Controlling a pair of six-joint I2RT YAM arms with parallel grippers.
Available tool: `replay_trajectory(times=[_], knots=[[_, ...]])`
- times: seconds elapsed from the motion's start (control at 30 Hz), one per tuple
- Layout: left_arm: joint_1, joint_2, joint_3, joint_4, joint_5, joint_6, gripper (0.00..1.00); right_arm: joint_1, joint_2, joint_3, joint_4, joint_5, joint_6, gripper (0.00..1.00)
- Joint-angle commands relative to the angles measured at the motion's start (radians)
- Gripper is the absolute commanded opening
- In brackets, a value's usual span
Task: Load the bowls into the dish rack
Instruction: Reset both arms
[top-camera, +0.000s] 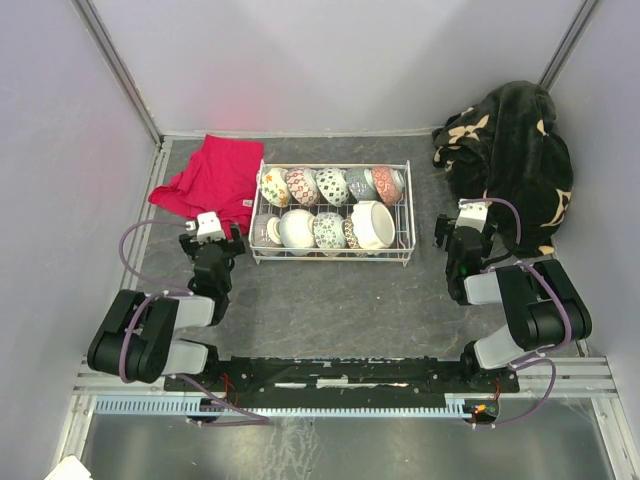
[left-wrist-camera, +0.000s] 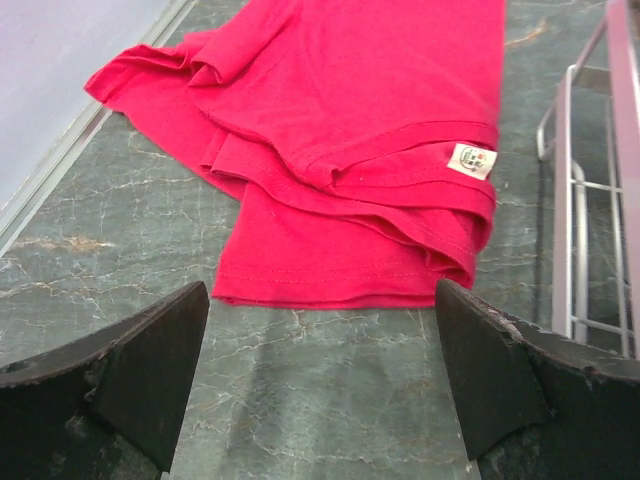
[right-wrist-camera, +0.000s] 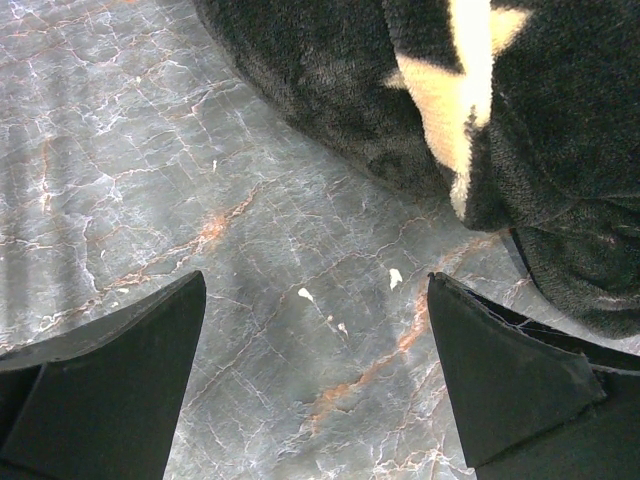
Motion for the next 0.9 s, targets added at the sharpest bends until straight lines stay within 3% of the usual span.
replay_trajectory(times=[0.0, 0.07, 0.13, 0.27, 0.4, 0.47, 0.53, 0.87], knots=[[0.002, -0.059, -0.062, 0.164, 0.064, 0.073, 0.99, -0.004, -0.012, 0.026, 0.02, -0.004, 0.005, 1.0], [0.004, -0.05, -0.074, 0.203, 0.092, 0.095, 0.99, -0.004, -0.012, 0.026, 0.02, -0.004, 0.005, 1.0], [0.007, 0.06, -0.077, 0.334, 0.065, 0.116, 0.99, -0.005, -0.011, 0.026, 0.02, -0.004, 0.005, 1.0], [0.018, 0.11, 0.027, 0.179, 0.087, 0.111, 0.99, -0.004, -0.012, 0.026, 0.019, -0.004, 0.004, 0.99], [0.08, 0.19, -0.041, 0.385, 0.206, 0.094, 0.99, -0.004, -0.011, 0.026, 0.02, -0.004, 0.005, 1.0], [0.088, 0.151, 0.0, 0.234, 0.231, 0.077, 0.99, -0.005, -0.011, 0.026, 0.02, -0.005, 0.005, 1.0], [0.097, 0.174, -0.004, 0.289, 0.231, 0.074, 0.99, -0.004, -0.011, 0.026, 0.019, -0.004, 0.005, 0.99], [0.102, 0.163, 0.003, 0.257, 0.24, 0.067, 0.99, -0.004, -0.009, 0.026, 0.022, -0.006, 0.005, 1.0]])
